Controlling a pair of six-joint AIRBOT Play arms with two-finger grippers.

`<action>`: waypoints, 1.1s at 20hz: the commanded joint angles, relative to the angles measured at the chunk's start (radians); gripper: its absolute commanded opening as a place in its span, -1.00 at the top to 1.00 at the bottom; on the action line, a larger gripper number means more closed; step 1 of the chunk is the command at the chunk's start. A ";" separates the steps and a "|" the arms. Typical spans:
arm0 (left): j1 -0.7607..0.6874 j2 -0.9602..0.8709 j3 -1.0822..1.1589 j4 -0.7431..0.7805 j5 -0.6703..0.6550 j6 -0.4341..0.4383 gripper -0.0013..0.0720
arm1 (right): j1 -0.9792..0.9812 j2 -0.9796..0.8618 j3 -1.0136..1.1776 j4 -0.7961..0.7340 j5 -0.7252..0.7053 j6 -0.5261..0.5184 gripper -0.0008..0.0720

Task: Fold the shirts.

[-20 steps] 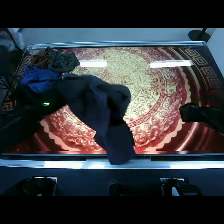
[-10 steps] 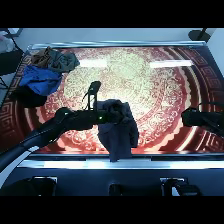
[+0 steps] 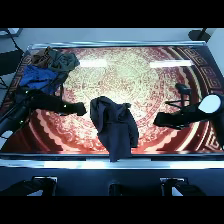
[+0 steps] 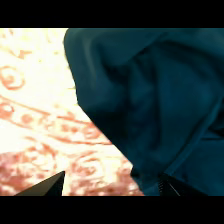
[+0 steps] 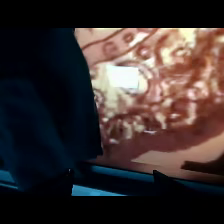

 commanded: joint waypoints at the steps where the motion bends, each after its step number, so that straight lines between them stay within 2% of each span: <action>1: 0.092 -0.003 -0.149 -0.166 -0.016 0.005 -1.00 | 0.001 -0.094 -0.060 0.134 0.070 -0.079 -0.70; 3: 0.064 -0.019 -0.244 -0.251 -0.079 0.011 -1.00 | 0.001 -0.094 -0.103 0.128 0.068 -0.083 -0.71; 5: 0.018 -0.033 -0.309 -0.291 -0.114 0.073 -1.00 | 0.001 -0.094 -0.147 0.129 0.042 -0.090 -0.88; 7: -0.046 -0.037 -0.330 -0.291 -0.176 0.121 -1.00 | 0.001 -0.094 -0.189 0.130 0.000 -0.105 -0.88; 11: -0.158 -0.053 -0.327 -0.291 -0.340 0.127 -1.00 | 0.001 -0.094 -0.256 0.132 -0.049 -0.117 -0.88; 17: -0.225 -0.119 -0.327 -0.286 -0.513 0.139 -1.00 | 0.001 -0.094 -0.265 0.156 -0.053 -0.159 -0.89; 18: -0.233 -0.132 -0.327 -0.287 -0.517 0.139 -0.81 | 0.001 -0.096 -0.267 0.160 -0.056 -0.159 -0.89; 19: -0.236 -0.145 -0.327 -0.287 -0.516 0.139 -0.46 | 0.001 -0.103 -0.271 0.169 -0.056 -0.160 -0.89; 21: -0.232 -0.155 -0.327 -0.286 -0.522 0.139 0.70 | 0.039 -0.127 -0.272 0.172 -0.061 -0.163 -0.89; 22: -0.229 -0.152 -0.324 -0.286 -0.525 0.139 0.89 | 0.074 -0.142 -0.272 0.171 -0.076 -0.167 -0.91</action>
